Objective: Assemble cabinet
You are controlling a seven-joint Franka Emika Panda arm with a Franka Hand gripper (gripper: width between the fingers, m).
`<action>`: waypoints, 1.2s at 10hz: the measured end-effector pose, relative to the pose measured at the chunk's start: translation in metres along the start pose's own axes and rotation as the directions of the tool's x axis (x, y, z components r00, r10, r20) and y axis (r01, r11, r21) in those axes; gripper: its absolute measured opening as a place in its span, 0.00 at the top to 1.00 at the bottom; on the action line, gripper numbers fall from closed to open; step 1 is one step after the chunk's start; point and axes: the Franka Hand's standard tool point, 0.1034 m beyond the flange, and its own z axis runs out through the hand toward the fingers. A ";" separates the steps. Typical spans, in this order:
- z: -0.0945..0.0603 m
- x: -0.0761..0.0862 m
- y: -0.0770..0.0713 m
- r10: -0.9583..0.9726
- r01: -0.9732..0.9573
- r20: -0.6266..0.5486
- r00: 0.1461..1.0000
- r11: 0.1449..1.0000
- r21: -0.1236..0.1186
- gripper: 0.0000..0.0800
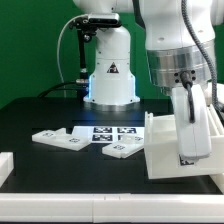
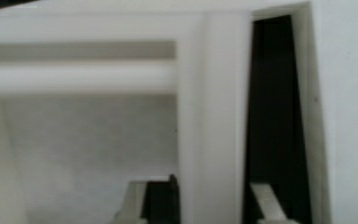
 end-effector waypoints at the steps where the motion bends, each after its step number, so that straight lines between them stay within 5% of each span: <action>1: -0.001 0.002 -0.017 -0.027 0.027 0.001 1.000 1.000 -0.006 0.88; 2: 0.001 0.002 -0.029 -0.053 0.053 0.001 0.999 0.999 0.001 0.88; 7: 0.007 0.000 -0.028 -0.066 0.066 -0.002 0.998 0.998 0.000 0.88; 12: 0.030 -0.013 -0.036 -0.072 0.071 -0.054 0.996 0.997 -0.018 0.88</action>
Offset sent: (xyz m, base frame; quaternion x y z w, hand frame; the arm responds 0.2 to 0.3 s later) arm 0.0000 0.0000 0.0000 0.0000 0.0000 0.0000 1.0000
